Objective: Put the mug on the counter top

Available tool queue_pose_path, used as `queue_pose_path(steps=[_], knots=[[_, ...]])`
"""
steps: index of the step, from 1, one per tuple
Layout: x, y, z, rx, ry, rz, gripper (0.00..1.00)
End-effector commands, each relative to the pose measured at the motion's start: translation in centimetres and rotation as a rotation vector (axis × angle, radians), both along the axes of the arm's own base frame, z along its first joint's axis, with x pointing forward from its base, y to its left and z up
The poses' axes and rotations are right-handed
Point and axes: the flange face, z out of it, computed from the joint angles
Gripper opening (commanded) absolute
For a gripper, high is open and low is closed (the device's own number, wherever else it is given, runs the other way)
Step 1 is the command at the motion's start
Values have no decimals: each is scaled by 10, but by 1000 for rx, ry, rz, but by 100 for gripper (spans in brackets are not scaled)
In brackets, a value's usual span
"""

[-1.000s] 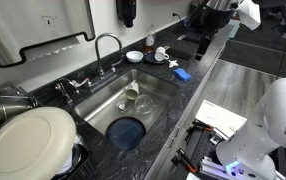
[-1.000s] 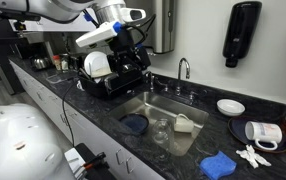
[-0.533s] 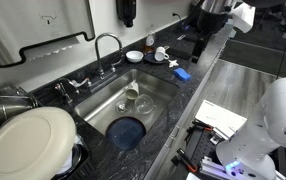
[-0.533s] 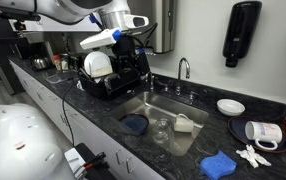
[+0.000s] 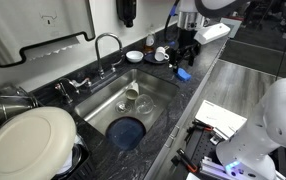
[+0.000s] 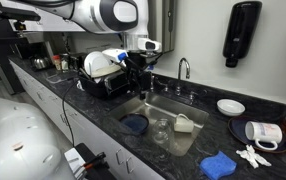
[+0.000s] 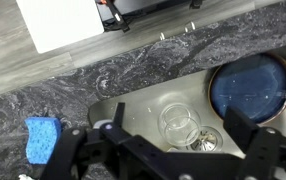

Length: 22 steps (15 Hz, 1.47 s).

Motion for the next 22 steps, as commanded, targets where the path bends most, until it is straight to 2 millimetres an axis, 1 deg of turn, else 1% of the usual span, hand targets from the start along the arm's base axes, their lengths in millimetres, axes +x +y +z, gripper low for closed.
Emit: queue_pose_path(steps=[1,4,5,6,8,11,14,17,20,22], knots=[[40,-22,-17,52,-3,-197,100],[66,-32,-31,123,-15,-352,100],[43,-23,-23,83,-22,-268,100],[51,-26,-27,99,-21,-301,100],[59,-30,-32,107,-10,-328,100],[61,-30,-32,107,-10,-334,100],[89,-31,-58,111,28,-499,100],[113,-30,-80,83,33,-621,100],[146,-31,-97,70,-18,-709,100],[171,-35,-110,75,-73,-738,100]])
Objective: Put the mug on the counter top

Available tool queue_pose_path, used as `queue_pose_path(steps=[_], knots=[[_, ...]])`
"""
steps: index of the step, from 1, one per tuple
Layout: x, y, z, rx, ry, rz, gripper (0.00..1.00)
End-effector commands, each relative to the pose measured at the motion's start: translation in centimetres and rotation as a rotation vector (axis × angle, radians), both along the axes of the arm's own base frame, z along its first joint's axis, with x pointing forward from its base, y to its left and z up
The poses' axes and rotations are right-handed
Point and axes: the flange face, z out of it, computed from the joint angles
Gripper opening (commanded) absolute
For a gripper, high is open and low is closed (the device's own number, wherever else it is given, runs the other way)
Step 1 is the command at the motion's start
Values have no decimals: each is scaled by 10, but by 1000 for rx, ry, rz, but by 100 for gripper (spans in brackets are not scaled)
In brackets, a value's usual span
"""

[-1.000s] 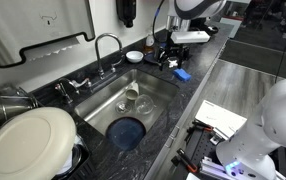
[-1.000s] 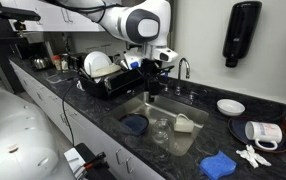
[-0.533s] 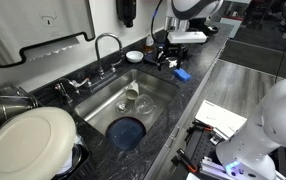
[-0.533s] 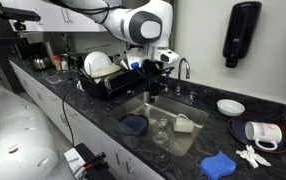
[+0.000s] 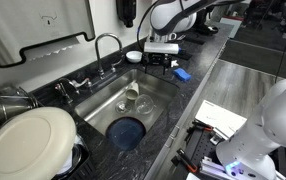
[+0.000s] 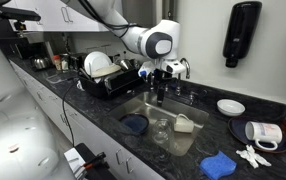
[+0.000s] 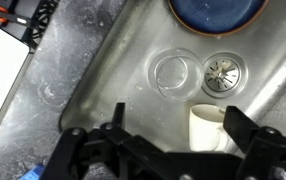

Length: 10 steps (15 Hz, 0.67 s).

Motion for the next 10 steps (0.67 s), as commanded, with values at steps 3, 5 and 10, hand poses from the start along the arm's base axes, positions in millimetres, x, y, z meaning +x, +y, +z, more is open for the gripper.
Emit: queue_pose_path(steps=[3,5,10], knots=[[65,-9,-42,-39,-87,-58,100],[79,-11,-61,-38,-96,-53,100],[112,-16,-99,-35,-154,-70,100]])
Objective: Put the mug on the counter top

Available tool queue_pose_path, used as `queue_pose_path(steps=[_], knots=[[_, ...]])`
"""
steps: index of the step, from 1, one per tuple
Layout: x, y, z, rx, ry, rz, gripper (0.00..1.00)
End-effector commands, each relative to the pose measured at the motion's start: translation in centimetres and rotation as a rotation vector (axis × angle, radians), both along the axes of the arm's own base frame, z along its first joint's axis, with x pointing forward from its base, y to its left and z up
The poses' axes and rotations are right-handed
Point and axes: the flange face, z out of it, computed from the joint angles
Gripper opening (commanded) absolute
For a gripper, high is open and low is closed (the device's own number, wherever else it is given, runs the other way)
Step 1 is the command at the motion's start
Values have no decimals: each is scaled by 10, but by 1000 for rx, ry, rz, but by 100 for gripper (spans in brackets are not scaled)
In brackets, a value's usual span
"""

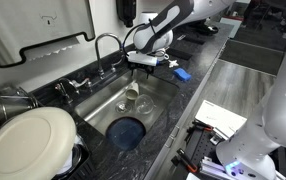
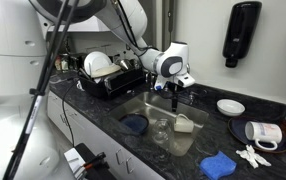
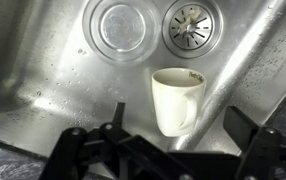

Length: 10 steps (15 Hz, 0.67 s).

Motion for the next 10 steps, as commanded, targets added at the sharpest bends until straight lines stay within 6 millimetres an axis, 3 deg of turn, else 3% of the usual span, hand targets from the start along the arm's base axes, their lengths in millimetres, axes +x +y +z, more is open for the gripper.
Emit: queue_pose_path(steps=[1,2,10], knots=[[30,-4,-24,-3,-22,8,100],[13,-2,-13,-5,-10,-2,100],[23,-2,-20,-8,10,-8,100]])
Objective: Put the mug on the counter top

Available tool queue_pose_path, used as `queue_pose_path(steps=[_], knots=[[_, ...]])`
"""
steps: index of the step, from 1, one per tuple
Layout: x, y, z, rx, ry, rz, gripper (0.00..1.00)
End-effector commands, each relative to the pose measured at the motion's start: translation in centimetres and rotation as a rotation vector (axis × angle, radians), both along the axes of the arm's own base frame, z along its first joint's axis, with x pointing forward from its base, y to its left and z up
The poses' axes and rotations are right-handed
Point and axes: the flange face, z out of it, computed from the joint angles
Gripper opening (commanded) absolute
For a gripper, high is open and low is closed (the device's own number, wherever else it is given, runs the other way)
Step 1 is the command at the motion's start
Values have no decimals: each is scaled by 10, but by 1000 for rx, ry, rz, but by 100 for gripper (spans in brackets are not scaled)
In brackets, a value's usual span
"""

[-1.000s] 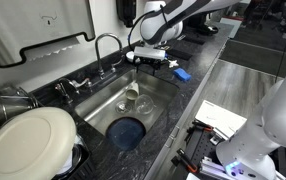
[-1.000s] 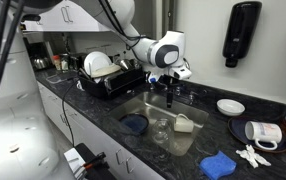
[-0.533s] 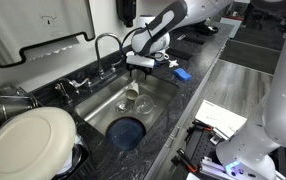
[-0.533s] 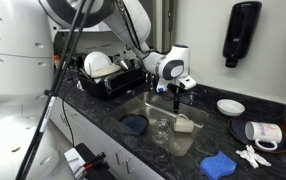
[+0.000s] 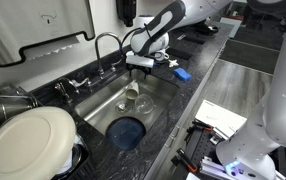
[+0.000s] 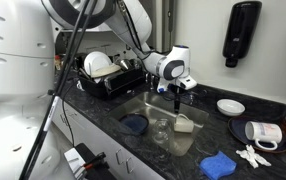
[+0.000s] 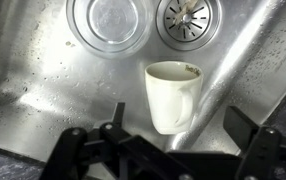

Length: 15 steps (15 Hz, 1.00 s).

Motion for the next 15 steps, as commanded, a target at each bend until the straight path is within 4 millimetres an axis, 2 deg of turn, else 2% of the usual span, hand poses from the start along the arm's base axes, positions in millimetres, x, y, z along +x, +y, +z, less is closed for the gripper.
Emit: queue_pose_path(steps=[1,8,15], knots=[[10,2,-7,1,24,-12,100],[27,16,-28,-28,26,-8,100],[43,14,-63,-122,45,-38,100]])
